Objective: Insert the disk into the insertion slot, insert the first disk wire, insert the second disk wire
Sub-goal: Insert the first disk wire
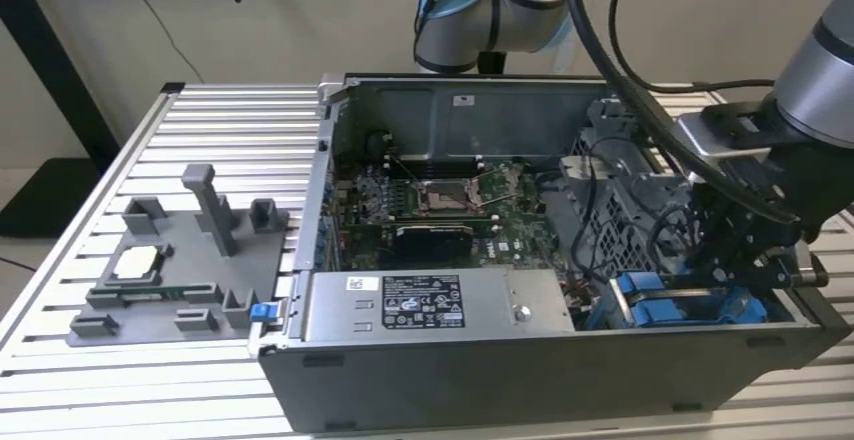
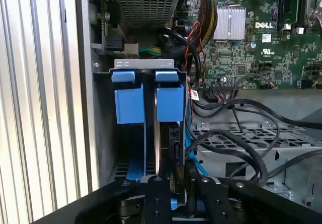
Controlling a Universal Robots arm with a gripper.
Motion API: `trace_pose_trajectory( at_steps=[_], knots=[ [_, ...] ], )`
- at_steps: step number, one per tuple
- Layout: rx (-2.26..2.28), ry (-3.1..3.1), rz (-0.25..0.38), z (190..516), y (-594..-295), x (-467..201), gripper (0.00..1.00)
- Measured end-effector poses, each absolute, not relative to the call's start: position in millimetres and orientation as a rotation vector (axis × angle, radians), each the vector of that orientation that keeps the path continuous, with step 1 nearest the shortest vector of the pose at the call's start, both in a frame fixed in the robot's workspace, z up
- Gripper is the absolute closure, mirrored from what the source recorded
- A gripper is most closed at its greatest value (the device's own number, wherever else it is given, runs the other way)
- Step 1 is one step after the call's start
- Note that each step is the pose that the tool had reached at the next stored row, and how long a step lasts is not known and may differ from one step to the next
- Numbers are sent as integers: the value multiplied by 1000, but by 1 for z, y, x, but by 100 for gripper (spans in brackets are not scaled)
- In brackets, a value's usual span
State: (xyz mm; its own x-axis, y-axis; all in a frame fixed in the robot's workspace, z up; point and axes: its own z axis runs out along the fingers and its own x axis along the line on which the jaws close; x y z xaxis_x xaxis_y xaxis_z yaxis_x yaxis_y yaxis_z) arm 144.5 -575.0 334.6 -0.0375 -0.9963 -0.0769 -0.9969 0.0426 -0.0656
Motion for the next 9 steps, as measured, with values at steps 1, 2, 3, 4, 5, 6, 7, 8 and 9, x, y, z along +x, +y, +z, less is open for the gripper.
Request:
trace_pose_trajectory(
  at_steps=[1,2,3,4,5,6,7,8,9],
  knots=[
    [-2106,2193,9,338,-575,144,0],
    [-2106,2193,9,341,-575,144,0],
    [-2106,2192,10,343,-575,144,0],
    [-2106,2192,10,347,-575,144,0],
    [-2105,2192,11,350,-575,144,0],
    [-2104,2192,12,354,-575,143,0],
    [-2104,2192,13,357,-575,143,0],
    [-2103,2191,14,361,-575,142,0],
    [-2102,2191,15,363,-575,142,0]
  ],
)
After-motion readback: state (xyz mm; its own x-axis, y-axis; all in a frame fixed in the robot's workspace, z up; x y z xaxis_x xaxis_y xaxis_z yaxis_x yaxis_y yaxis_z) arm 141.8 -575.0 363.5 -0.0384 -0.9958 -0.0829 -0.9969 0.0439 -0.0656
